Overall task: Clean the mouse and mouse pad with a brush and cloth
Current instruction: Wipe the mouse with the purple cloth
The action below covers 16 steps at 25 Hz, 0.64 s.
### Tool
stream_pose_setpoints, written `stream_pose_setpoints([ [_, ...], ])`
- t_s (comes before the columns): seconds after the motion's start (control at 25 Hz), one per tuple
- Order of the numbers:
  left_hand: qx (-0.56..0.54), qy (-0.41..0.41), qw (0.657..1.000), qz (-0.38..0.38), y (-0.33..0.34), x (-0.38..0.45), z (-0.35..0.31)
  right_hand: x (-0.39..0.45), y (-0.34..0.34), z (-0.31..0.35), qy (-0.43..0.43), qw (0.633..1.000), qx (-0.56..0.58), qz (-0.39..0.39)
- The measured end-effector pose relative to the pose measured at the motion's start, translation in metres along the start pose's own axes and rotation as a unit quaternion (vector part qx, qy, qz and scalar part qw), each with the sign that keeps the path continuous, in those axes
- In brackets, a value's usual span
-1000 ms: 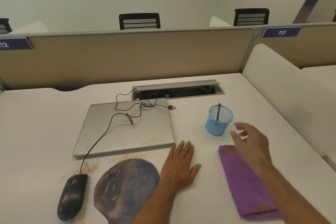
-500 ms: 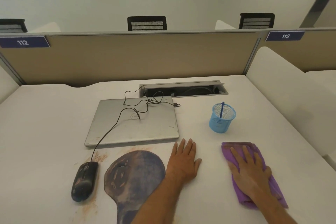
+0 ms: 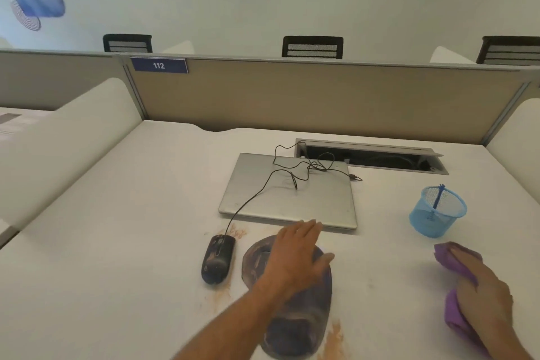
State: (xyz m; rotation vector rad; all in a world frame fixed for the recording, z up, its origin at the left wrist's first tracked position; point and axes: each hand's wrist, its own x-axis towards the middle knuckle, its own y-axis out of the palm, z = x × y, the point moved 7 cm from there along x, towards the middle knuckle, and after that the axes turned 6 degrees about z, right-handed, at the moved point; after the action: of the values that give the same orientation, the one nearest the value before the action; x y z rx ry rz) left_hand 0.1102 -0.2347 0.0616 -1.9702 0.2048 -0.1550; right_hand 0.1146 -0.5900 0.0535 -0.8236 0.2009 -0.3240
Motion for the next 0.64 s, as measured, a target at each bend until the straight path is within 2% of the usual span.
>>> stream_pose_setpoints([
  [0.12,-0.072,-0.077,0.989,-0.104,-0.046,-0.042,0.071,-0.015,0.030,0.052,-0.048,0.991,0.114,0.049],
  [0.2,-0.131,-0.151,0.961,-0.191,-0.067,-0.074,0.120,-0.024,0.059,0.095,-0.100,0.973,0.177,0.112],
  [0.28,-0.174,-0.230,0.929,-0.230,-0.072,-0.103,0.160,-0.036,0.093,0.139,-0.154,0.954,0.186,0.179],
  [0.36,-0.171,-0.277,0.921,-0.215,-0.066,-0.121,0.181,-0.054,0.124,0.185,-0.221,0.931,0.175,0.234],
  [0.44,-0.148,-0.299,0.926,-0.175,-0.055,-0.131,0.190,-0.076,0.155,0.231,-0.300,0.901,0.147,0.276],
  [0.52,-0.124,-0.305,0.933,-0.145,-0.044,-0.136,0.191,-0.099,0.184,0.270,-0.380,0.868,0.090,0.305],
  [0.64,-0.111,-0.297,0.936,-0.150,-0.037,-0.138,0.191,-0.129,0.234,0.309,-0.475,0.807,-0.021,0.351],
])
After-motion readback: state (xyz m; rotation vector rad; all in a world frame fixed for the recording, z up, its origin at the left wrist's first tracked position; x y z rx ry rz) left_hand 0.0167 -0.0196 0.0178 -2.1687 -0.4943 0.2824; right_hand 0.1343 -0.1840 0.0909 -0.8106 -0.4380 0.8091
